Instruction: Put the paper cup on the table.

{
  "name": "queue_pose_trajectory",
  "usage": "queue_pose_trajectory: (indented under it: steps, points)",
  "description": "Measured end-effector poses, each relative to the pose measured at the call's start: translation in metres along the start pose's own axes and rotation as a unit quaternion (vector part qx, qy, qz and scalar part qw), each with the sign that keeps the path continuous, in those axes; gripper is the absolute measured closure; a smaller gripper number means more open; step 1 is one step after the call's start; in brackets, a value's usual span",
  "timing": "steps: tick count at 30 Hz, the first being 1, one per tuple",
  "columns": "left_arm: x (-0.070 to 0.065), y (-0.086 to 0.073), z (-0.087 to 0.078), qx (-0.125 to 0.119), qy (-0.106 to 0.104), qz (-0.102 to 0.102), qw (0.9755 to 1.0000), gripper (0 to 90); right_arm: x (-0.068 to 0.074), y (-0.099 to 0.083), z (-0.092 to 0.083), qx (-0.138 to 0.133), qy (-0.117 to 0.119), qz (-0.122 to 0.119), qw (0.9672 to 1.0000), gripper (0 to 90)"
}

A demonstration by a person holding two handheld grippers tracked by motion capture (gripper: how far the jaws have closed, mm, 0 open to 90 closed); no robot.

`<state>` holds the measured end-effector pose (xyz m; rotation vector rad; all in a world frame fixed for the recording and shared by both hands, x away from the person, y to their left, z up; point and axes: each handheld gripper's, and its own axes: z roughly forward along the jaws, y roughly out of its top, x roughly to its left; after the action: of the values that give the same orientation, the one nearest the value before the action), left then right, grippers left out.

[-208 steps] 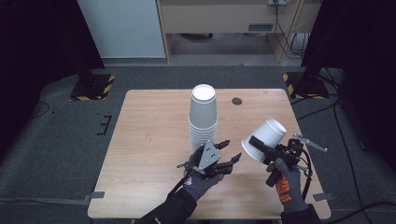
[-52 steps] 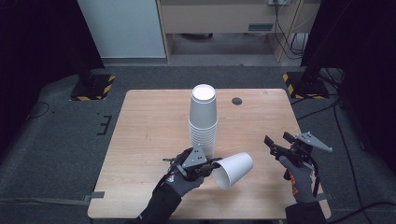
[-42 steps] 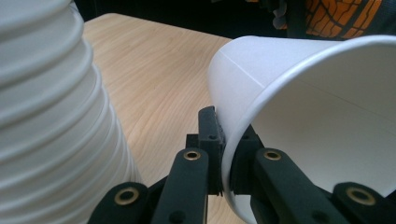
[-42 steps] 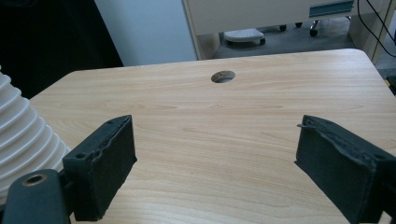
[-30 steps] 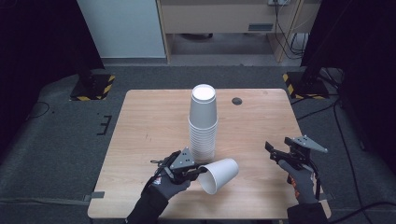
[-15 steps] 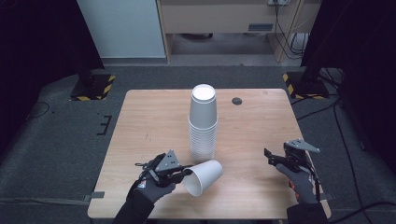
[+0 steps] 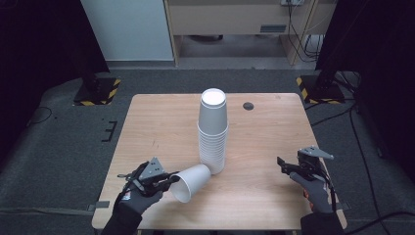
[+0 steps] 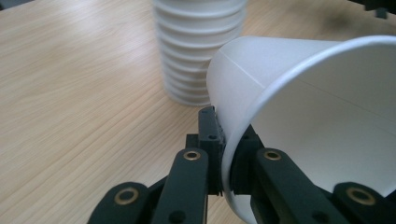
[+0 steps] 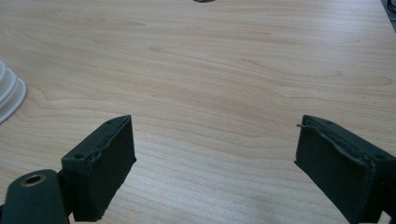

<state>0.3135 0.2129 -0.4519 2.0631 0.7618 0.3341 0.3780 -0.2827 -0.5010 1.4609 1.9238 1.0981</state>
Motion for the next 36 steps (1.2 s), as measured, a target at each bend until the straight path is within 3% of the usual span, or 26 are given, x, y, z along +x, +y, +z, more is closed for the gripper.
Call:
queue_pose_trajectory:
  steps: [8,12,17,23,25,28,33,36]
  points:
    - [0.028,-0.008,-0.019,0.007,0.056,-0.041,0.9975,86.0,0.002,-0.005,0.011,0.037,-0.010,-0.022,0.9990,11.5]
    - [0.041,-0.008,-0.025,0.016,0.084,-0.058,0.9947,86.0,0.002,-0.009,0.015,0.054,-0.008,-0.029,0.9981,12.5]
    - [0.058,-0.008,-0.030,0.043,0.112,-0.084,0.9892,86.1,-0.001,-0.014,0.022,0.078,-0.011,-0.034,0.9963,12.6]
    - [0.076,-0.005,-0.036,0.087,0.140,-0.113,0.9798,86.1,-0.001,-0.021,0.029,0.106,-0.012,-0.048,0.9932,11.2]
    - [0.082,-0.003,-0.040,0.104,0.149,-0.126,0.9751,86.1,-0.001,-0.021,0.029,0.104,-0.011,-0.047,0.9934,11.3]
    - [0.089,0.000,-0.045,0.117,0.158,-0.143,0.9701,86.1,0.000,-0.022,0.029,0.099,-0.011,-0.044,0.9940,10.4]
    - [0.099,0.009,-0.052,0.153,0.165,-0.158,0.9614,86.1,-0.001,-0.023,0.029,0.096,-0.009,-0.048,0.9941,9.5]
    - [0.104,0.014,-0.053,0.183,0.168,-0.165,0.9545,86.1,-0.001,-0.024,0.029,0.095,-0.008,-0.049,0.9943,9.3]
